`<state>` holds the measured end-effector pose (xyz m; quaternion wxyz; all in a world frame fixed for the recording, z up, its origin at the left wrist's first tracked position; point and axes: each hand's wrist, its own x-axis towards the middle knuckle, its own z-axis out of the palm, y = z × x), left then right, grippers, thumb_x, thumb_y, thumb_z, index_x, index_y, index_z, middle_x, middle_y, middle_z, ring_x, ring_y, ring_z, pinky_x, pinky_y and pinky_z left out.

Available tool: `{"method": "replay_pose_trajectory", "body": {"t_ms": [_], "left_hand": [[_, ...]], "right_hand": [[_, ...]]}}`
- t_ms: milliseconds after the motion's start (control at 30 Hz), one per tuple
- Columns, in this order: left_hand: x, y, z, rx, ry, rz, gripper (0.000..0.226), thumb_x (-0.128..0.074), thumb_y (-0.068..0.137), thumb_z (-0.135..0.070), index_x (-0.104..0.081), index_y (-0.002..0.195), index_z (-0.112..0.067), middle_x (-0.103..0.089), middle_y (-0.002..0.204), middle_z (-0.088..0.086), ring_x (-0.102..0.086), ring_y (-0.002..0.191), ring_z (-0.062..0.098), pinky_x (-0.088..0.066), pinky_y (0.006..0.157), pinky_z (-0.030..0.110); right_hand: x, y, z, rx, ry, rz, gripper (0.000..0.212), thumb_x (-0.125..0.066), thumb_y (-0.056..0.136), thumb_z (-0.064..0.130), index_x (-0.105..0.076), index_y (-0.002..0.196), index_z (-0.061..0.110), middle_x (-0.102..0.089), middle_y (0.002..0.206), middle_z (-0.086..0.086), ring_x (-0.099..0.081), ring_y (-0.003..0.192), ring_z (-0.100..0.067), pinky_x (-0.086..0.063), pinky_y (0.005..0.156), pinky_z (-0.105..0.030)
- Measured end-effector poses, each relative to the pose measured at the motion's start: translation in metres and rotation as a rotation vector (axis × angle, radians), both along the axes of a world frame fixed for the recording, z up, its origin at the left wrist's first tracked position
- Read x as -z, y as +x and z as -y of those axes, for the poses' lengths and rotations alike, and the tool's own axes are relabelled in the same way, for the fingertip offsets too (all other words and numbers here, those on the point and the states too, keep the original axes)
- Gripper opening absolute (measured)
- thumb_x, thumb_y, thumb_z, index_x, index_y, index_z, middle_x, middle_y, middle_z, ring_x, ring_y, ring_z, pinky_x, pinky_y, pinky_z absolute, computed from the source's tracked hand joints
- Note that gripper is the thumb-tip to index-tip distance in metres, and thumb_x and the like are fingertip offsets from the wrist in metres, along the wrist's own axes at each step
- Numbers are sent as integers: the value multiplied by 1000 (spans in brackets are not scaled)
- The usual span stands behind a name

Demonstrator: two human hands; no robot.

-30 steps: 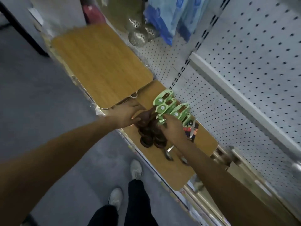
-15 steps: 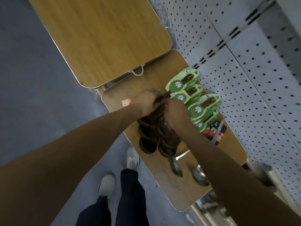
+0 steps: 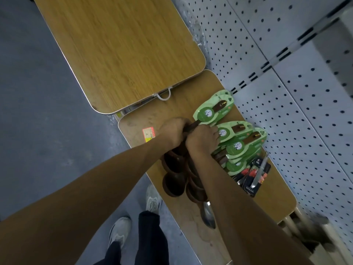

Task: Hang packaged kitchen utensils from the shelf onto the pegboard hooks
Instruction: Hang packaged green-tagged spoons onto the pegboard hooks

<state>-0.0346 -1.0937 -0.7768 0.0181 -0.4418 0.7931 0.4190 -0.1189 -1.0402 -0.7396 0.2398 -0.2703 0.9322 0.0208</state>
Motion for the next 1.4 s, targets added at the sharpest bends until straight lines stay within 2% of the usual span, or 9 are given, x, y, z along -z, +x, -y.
{"method": "replay_pose_trajectory", "body": {"t_ms": [200,367,467,600,733,800,900,1100,1400], "left_hand": [[-2,0,8,-253,254,-108,24,-62,89,-6,-67,112,-10,-69,105,5,-61,97,18,-46,85,25],[0,-1,3,-311,358,-170,21,-60,78,-7,-65,96,-18,-70,99,5,-65,99,26,-52,94,42],[4,-1,3,-333,338,-173,21,-61,85,-2,-65,101,-15,-69,102,6,-63,97,22,-52,94,40],[5,2,8,-342,431,-217,27,-61,80,1,-64,102,-13,-67,100,8,-63,97,26,-51,89,37],[-7,4,17,-359,498,-290,40,-51,79,25,-56,101,-8,-65,86,5,-62,80,15,-48,63,11],[-12,4,22,-381,493,-335,43,-49,80,24,-56,98,-14,-70,87,3,-64,86,15,-49,68,14],[-30,7,23,-401,438,-387,37,-55,84,17,-57,98,-17,-73,84,-8,-67,89,7,-50,80,21],[-100,19,20,-250,163,-490,13,-67,90,-7,-64,101,-12,-71,92,-5,-67,96,13,-52,94,42],[-229,51,-22,-74,49,-545,29,-74,83,-26,-65,109,-17,-72,95,1,-69,96,18,-54,88,50]], "right_hand": [[4,4,22,262,-139,238,26,-60,92,32,-65,113,17,-63,125,-8,-45,126,-32,-37,102,-41],[9,14,25,369,-217,162,58,-63,93,28,-34,134,-2,-43,141,-21,-41,130,-34,-31,107,-35],[10,14,29,391,-221,163,63,-65,92,25,-31,137,-3,-38,142,-23,-42,127,-34,-35,102,-34],[16,10,33,463,-291,299,41,-68,87,15,-55,122,-3,-55,125,-22,-58,112,-36,-48,82,-32],[11,-10,30,611,-476,470,6,-69,84,2,-65,83,-2,-64,80,-12,-65,82,-25,-52,68,-29],[-3,-17,27,743,-630,610,9,-64,90,-2,-64,99,0,-63,86,-12,-61,77,-20,-54,70,-24],[-16,-17,20,769,-774,662,29,-68,88,0,-63,115,-4,-66,105,-16,-63,95,-24,-52,95,-39],[-70,-12,-2,677,-992,745,14,-70,85,-3,-66,83,11,-69,86,-7,-62,77,-12,-51,75,-21],[-197,5,-63,557,-1150,720,20,-77,75,-6,-69,92,-1,-71,75,-2,-67,75,-13,-55,81,-25]]}}
